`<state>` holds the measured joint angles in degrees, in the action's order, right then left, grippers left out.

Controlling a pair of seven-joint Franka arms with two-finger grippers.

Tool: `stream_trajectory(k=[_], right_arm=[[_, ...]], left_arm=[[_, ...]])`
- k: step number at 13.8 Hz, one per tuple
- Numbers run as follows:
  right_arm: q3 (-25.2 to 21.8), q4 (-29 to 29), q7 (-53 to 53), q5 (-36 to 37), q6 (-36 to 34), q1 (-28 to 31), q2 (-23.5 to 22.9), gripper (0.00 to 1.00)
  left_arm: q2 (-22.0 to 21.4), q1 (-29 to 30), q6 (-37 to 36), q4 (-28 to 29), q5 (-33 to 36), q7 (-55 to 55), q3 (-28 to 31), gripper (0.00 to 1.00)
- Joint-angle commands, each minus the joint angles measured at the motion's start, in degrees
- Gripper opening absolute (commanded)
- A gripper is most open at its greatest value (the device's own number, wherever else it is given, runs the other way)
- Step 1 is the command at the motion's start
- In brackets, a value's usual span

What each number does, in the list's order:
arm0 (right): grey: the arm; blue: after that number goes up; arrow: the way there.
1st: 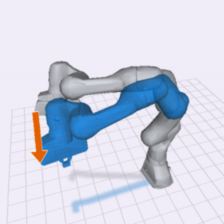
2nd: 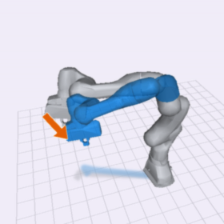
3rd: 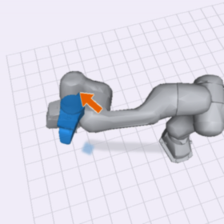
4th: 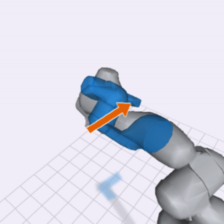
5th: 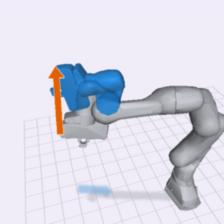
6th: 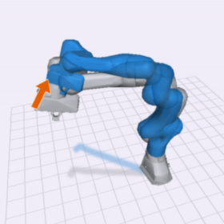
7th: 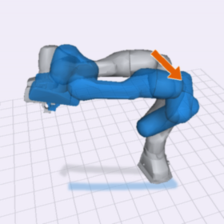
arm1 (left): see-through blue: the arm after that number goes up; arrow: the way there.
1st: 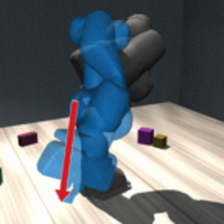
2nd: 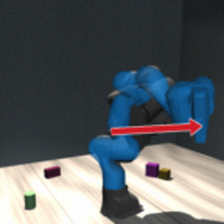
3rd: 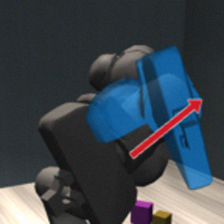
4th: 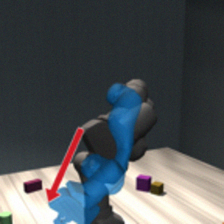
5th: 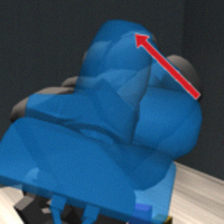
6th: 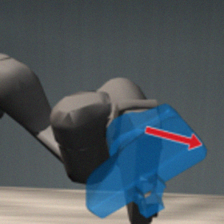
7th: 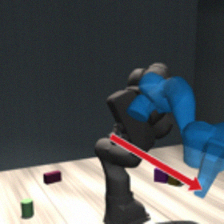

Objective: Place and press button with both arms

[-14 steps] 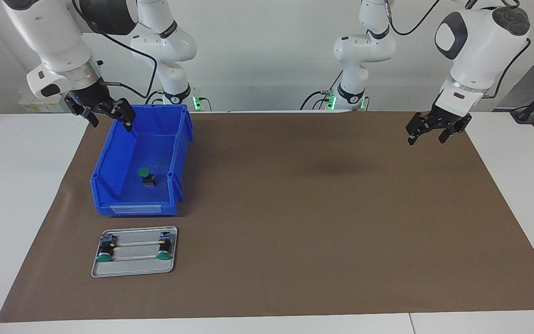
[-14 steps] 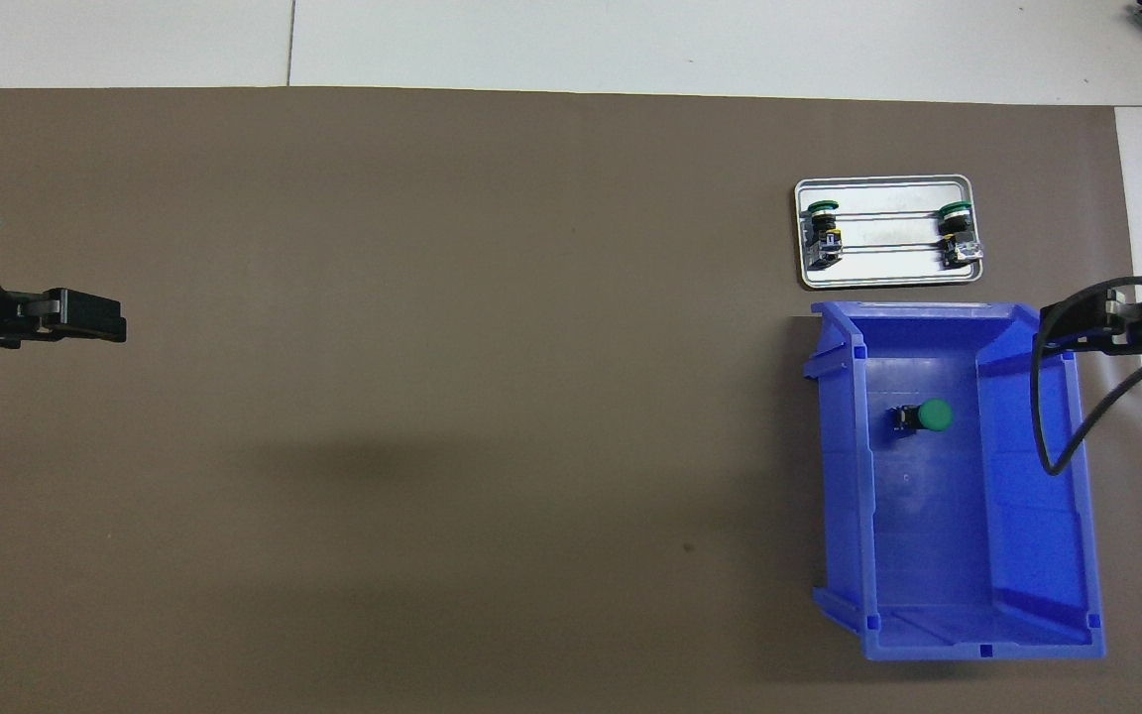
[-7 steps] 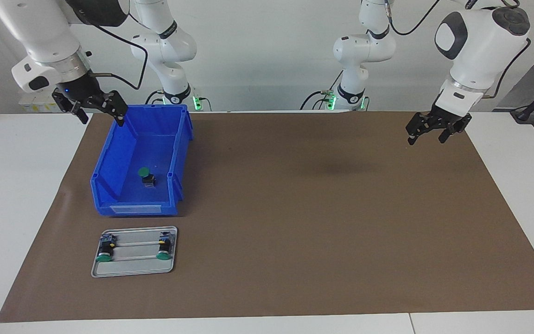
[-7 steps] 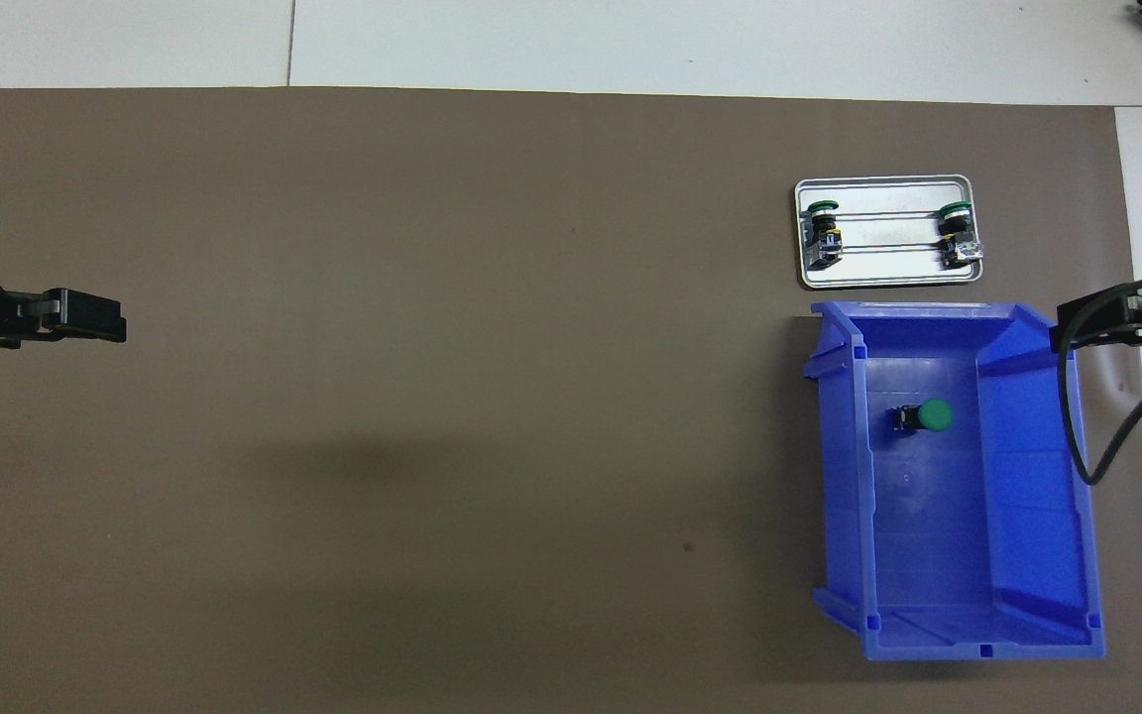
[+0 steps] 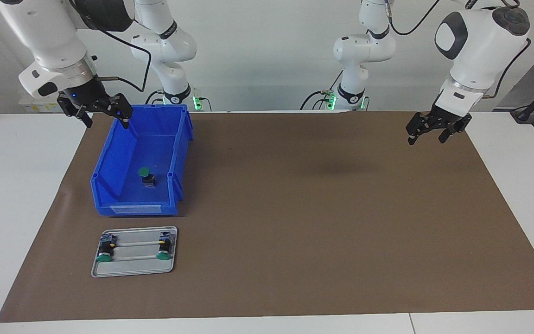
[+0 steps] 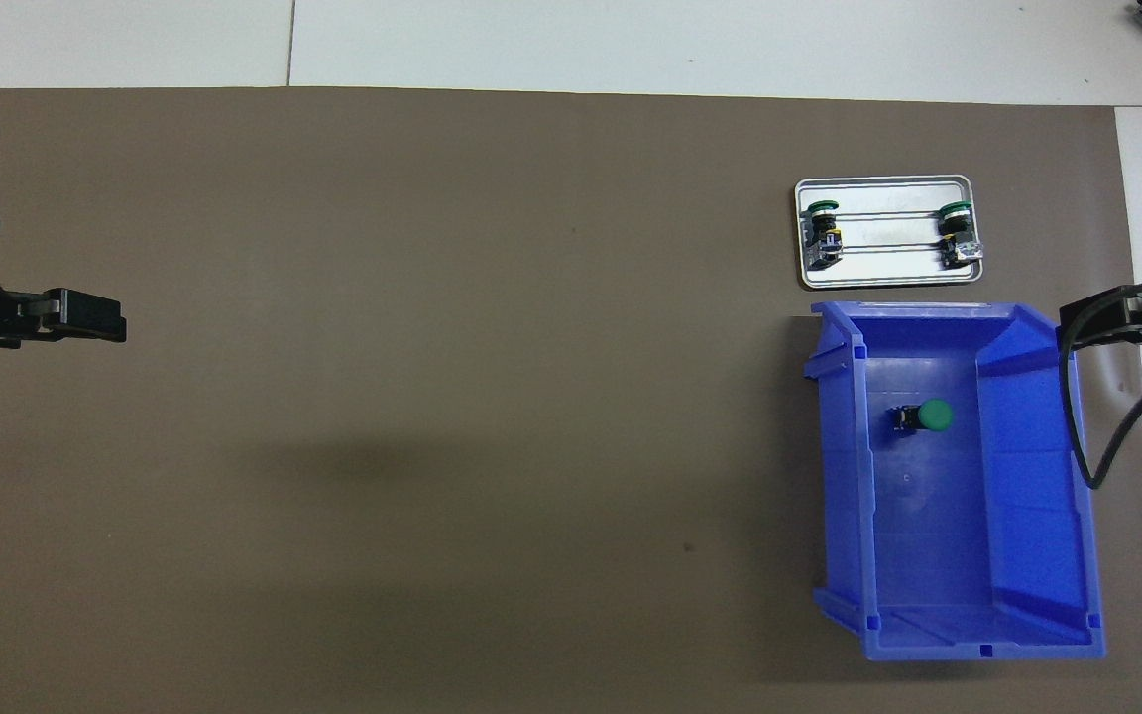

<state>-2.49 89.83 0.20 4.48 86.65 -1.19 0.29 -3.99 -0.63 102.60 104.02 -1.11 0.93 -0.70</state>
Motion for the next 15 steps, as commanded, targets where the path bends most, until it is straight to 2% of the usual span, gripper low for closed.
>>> stream_trajectory(k=[1, 15], right_arm=[[0.38, -1.24, 0.85, -1.04, -0.96, 0.4, -0.64, 1.0], [0.38, -0.36, 0.67, -2.46, -0.96, 0.32, 0.07, 1.0]], left_arm=[[-1.9, 0.28, -0.12, 1.89, 0.93, -0.57, -0.18, 1.0], [-1.81, 0.28, -0.12, 1.89, 0.93, -0.57, -0.18, 1.0]])
